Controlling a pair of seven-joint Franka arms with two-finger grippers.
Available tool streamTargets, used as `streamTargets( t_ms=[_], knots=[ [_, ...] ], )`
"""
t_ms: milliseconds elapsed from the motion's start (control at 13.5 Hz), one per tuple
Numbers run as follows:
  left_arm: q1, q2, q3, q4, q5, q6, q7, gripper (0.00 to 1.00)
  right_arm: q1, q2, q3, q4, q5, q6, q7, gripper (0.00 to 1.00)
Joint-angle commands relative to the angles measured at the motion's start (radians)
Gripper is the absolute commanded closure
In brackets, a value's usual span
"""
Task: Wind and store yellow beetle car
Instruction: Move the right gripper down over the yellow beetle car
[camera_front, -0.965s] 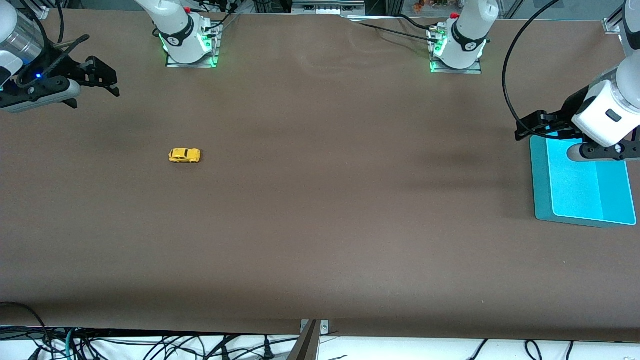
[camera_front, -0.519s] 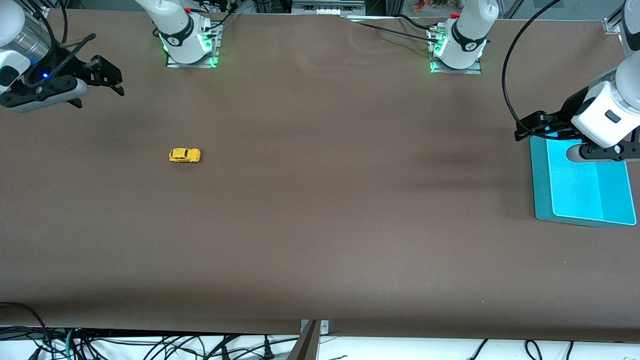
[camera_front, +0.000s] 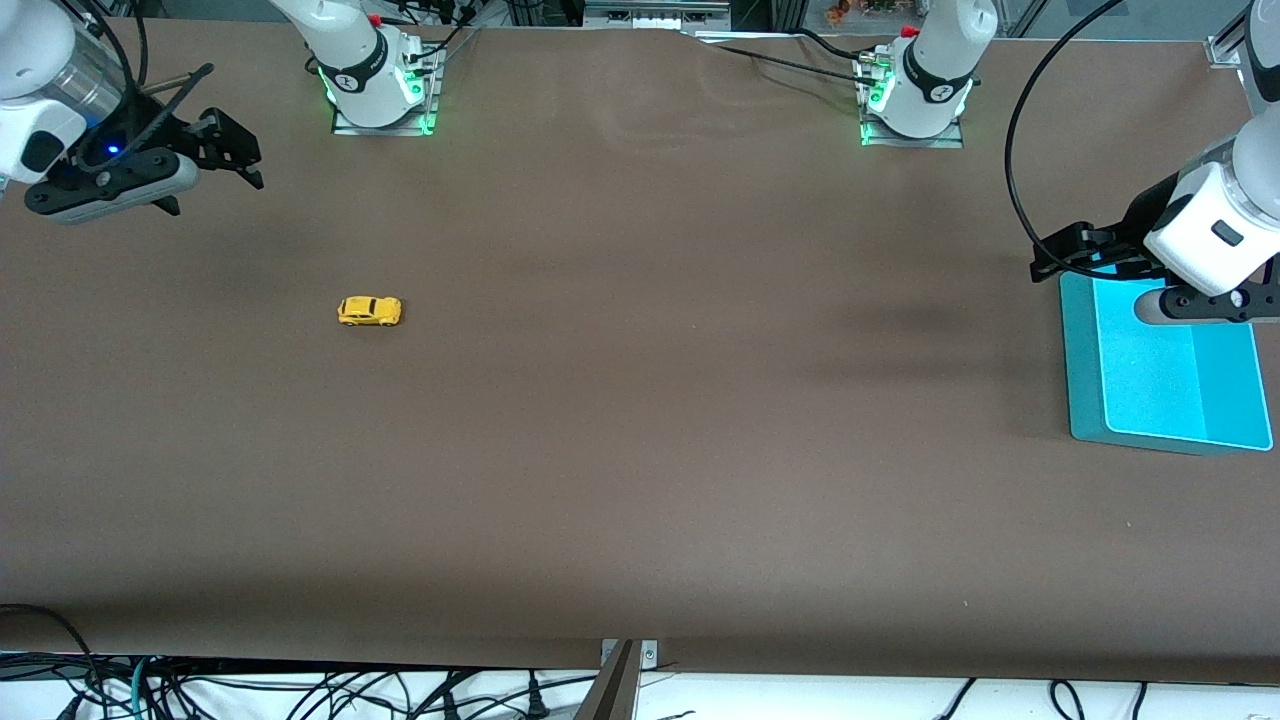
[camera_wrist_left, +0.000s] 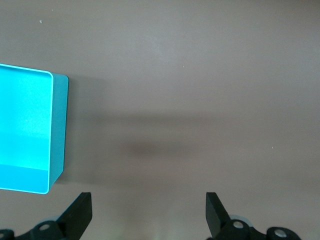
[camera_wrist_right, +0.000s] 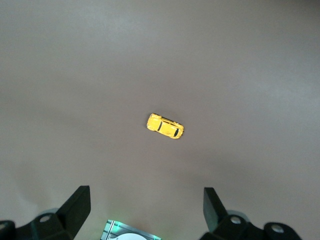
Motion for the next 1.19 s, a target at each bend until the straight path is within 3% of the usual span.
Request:
streamTargets(
  t_ms=[0, 445, 965, 1113],
  knots=[
    [0.008, 0.014, -0.001, 0.031, -0.019, -0.009, 0.001, 0.00, -0.002, 0.008, 0.024, 0.003, 0.003, -0.022, -0.002, 0.00],
    [0.008, 0.016, -0.001, 0.031, -0.017, -0.009, 0.001, 0.00, -0.003, 0.075, 0.053, -0.037, -0.003, 0.075, -0.043, 0.00],
    [0.008, 0.028, -0.003, 0.045, -0.026, -0.007, -0.002, 0.00, -0.006, 0.116, 0.065, -0.233, 0.000, 0.249, -0.518, 0.00],
    [0.005, 0.029, -0.004, 0.059, -0.022, -0.009, -0.009, 0.00, -0.008, 0.121, 0.065, -0.319, -0.003, 0.364, -0.638, 0.00]
  ],
)
